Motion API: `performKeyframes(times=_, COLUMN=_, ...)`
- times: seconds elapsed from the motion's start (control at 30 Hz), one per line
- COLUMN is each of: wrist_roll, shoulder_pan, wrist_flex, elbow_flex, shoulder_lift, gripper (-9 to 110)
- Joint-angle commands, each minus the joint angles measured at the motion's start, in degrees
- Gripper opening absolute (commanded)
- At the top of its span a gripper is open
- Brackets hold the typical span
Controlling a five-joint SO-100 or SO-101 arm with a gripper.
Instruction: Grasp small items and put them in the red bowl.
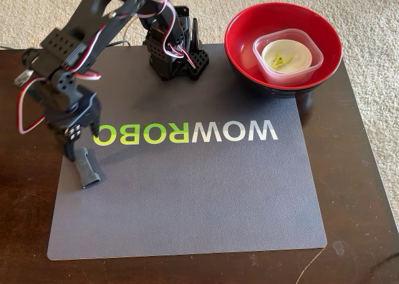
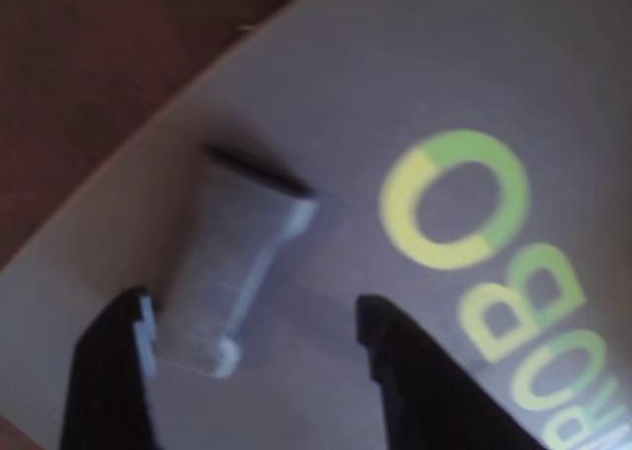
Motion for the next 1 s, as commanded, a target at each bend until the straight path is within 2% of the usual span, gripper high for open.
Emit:
performKeyframes(times=0.0, wrist_roll=1.32, shoulder_pan=0.79, wrist_flex=0.53, elbow_flex=-11.16, shoulder_lift=-6.94, gripper=26)
performKeyframes(times=0.33, wrist_roll=2.29, shoulder_pan=-2.2, wrist_flex=0.97, elbow_flex=-12.13, shoulder_lift=-14.68, gripper=12)
performKeyframes(times=0.43, wrist_roll=2.2, shoulder_pan=-3.08, wrist_flex=0.97, elbow_flex=-8.79, shoulder_lift=-13.54, gripper=0)
performKeyframes(times=0.7, wrist_roll=5.45, shoulder_pan=-5.98, wrist_flex=1.14, elbow_flex=-8.0, shoulder_lift=-9.14, gripper=0)
performKeyframes(times=0.83, wrist_roll=8.44, shoulder_pan=-13.01, wrist_flex=2.37, elbow_flex=-3.52, shoulder_lift=3.08, gripper=0)
performKeyframes(times=0.97, wrist_roll=12.83, shoulder_pan=-26.63, wrist_flex=2.37, elbow_flex=2.81, shoulder_lift=18.72, gripper=0)
